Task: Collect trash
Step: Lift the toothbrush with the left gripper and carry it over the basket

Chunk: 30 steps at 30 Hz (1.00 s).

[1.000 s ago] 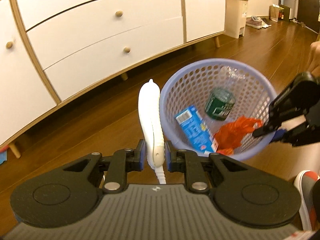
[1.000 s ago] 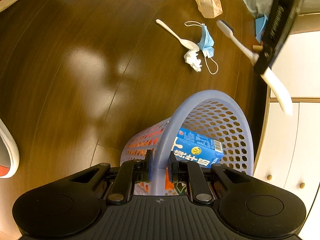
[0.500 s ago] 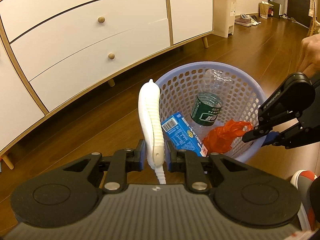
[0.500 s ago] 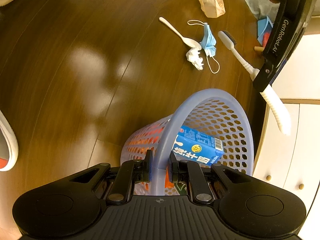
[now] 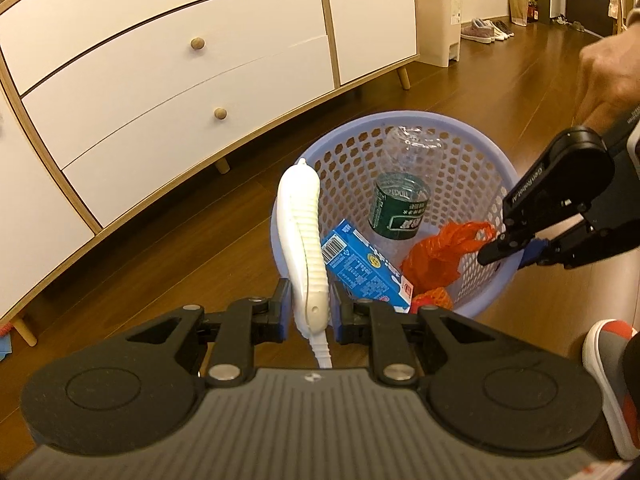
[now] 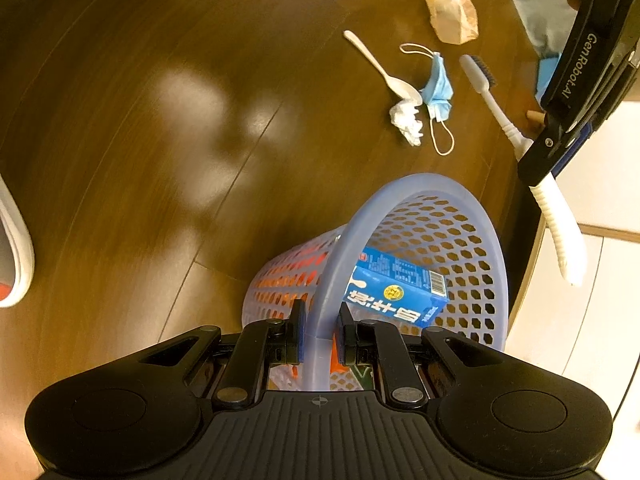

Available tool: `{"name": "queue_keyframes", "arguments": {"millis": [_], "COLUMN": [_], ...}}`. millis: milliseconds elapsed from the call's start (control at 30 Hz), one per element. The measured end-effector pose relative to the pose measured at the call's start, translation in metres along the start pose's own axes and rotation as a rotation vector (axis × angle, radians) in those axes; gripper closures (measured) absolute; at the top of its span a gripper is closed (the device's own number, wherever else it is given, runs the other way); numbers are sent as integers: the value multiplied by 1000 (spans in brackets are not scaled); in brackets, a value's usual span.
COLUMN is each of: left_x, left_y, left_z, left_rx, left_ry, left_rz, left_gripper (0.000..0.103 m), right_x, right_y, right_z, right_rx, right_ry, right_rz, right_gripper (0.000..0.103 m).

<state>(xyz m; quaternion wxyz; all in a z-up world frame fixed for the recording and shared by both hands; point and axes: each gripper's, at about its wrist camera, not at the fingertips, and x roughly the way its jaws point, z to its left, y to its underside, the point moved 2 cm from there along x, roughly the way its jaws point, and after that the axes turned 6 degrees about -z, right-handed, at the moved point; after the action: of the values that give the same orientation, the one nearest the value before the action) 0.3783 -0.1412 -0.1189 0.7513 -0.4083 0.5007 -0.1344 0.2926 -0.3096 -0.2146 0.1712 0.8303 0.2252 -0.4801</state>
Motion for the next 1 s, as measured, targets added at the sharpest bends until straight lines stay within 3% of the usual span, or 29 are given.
{"name": "queue_keyframes", "arguments": {"millis": [1000], "left_x": [1], "left_y": [8], "left_z": [-17], "left_rx": [45], "left_ry": [5], "left_rz": [19], "left_gripper": [87], "right_x": [-2], "right_y": [-5], "right_z": [-6], "right_rx": [-229], "right_ry": [-65], "right_rz": [13], "right_gripper": [92]}}
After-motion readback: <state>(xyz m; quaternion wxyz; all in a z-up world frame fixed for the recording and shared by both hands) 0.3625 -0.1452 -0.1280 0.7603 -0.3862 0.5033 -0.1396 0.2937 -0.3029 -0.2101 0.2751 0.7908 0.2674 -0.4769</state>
